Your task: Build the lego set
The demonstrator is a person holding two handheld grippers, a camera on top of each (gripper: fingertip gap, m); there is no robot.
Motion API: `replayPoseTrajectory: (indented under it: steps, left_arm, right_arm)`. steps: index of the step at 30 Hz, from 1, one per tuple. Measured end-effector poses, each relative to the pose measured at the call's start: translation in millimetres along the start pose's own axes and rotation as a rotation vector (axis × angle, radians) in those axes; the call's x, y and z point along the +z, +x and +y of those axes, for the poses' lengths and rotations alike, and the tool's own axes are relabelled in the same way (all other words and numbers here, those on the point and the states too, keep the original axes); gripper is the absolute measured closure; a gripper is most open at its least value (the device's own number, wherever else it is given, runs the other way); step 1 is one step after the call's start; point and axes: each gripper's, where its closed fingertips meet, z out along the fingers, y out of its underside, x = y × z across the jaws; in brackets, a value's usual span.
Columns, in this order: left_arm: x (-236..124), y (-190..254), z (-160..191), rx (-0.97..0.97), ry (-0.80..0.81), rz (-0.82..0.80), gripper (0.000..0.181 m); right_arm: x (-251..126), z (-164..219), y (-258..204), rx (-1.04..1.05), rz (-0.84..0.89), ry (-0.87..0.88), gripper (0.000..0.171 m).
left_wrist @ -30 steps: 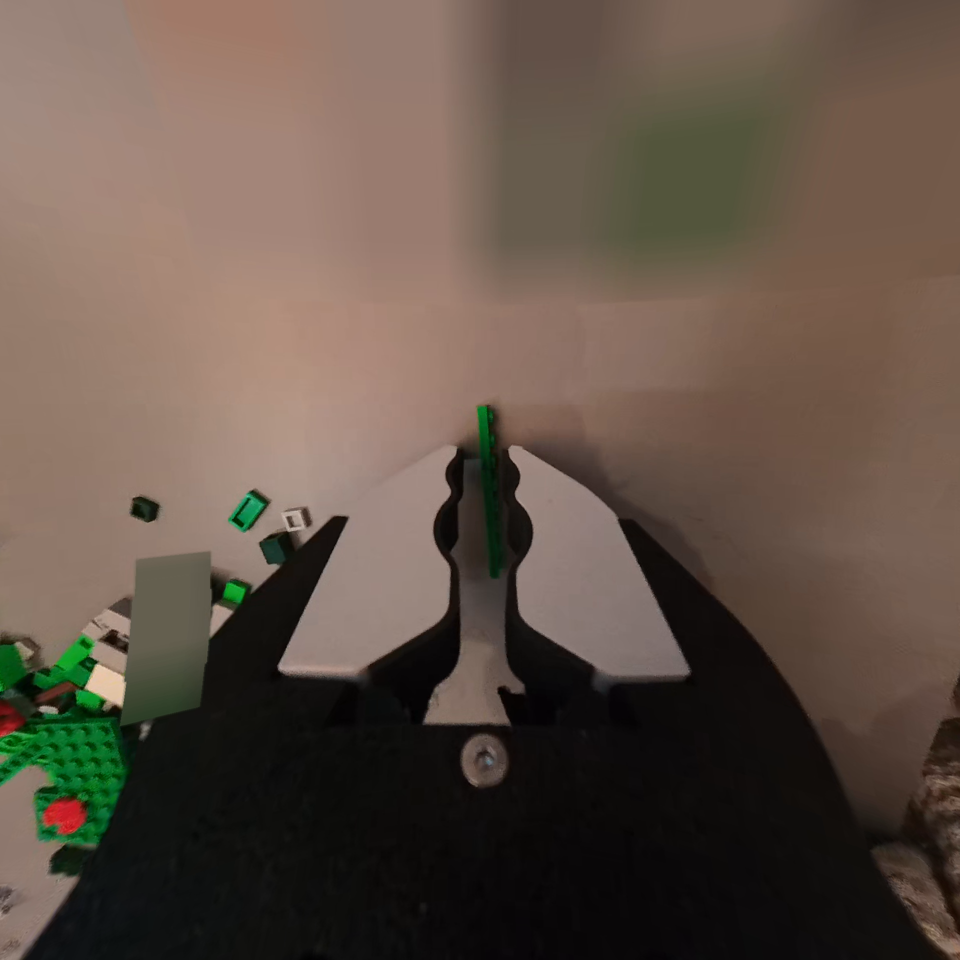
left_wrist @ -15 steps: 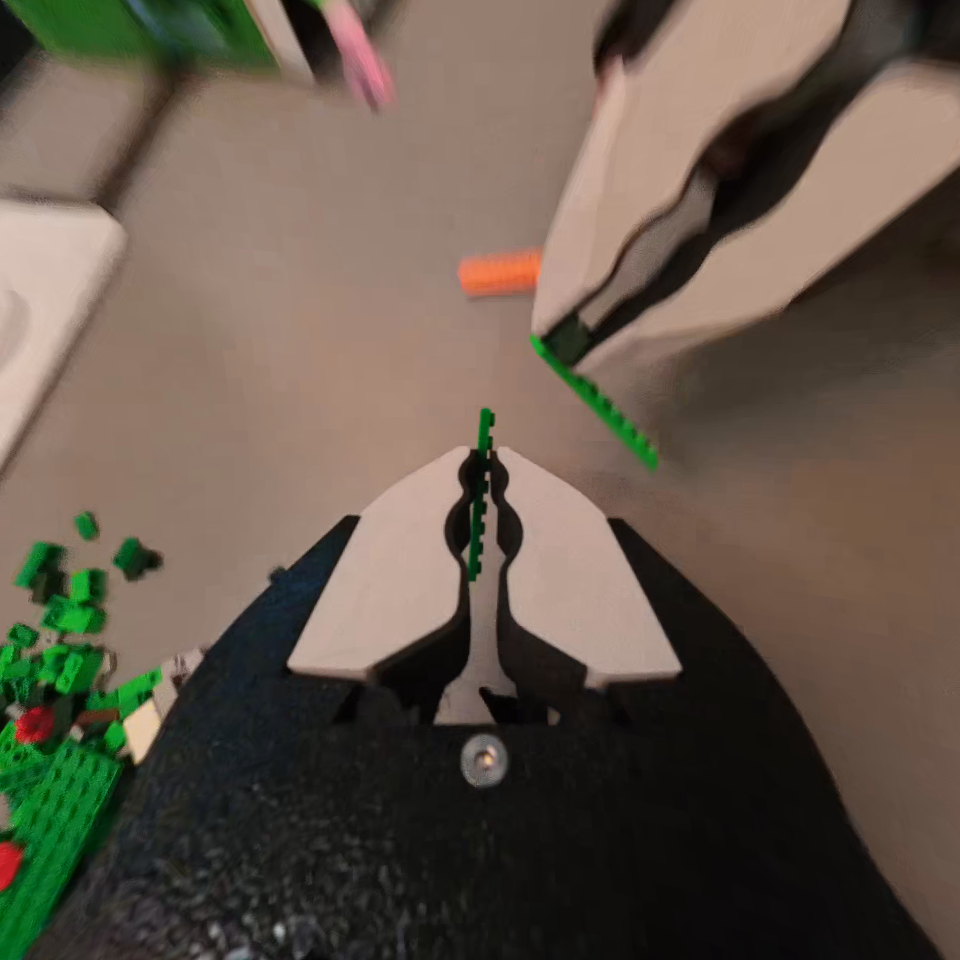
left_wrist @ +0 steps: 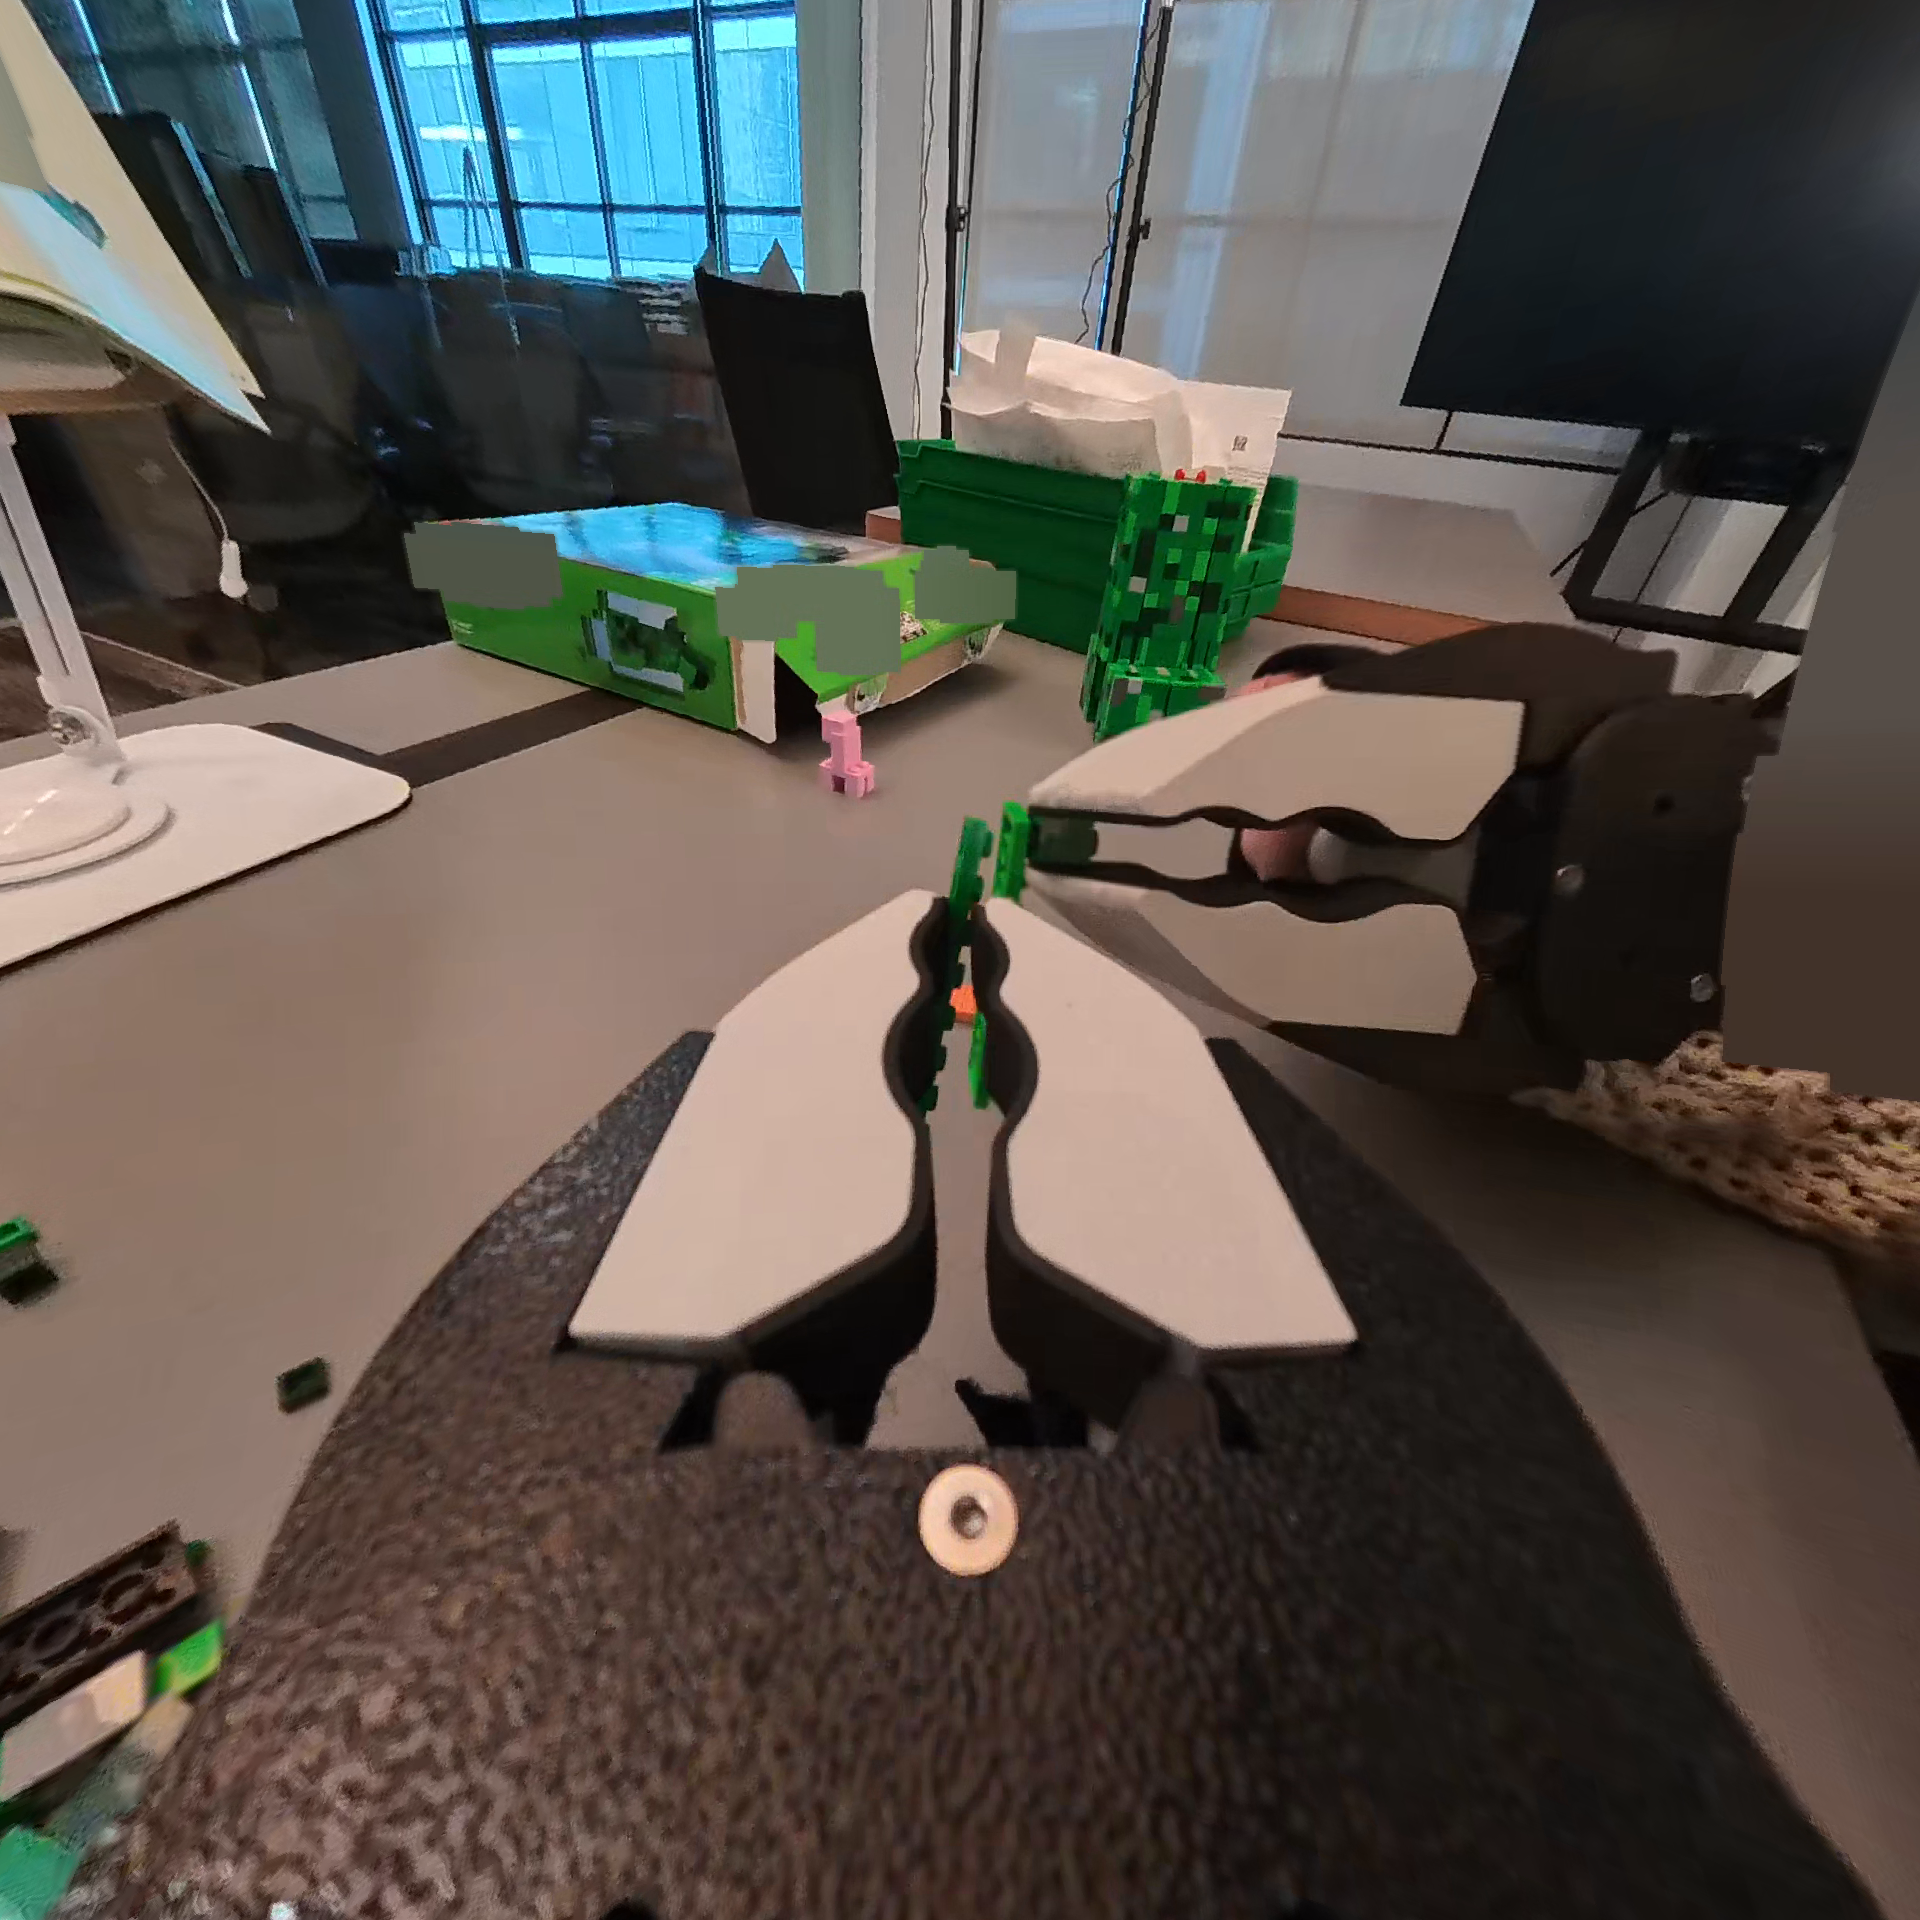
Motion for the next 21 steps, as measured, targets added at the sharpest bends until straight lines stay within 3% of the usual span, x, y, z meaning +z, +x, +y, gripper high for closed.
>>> replayPoseTrajectory:
  steps: [21]
  left_arm:
    - [-4.8, 9.0, -0.7, 0.114, 0.055, -0.030, 0.179]
  right_arm:
    - [1.8, -12.5, 1.5, -0.134, 0.101, 0.006, 0.163]
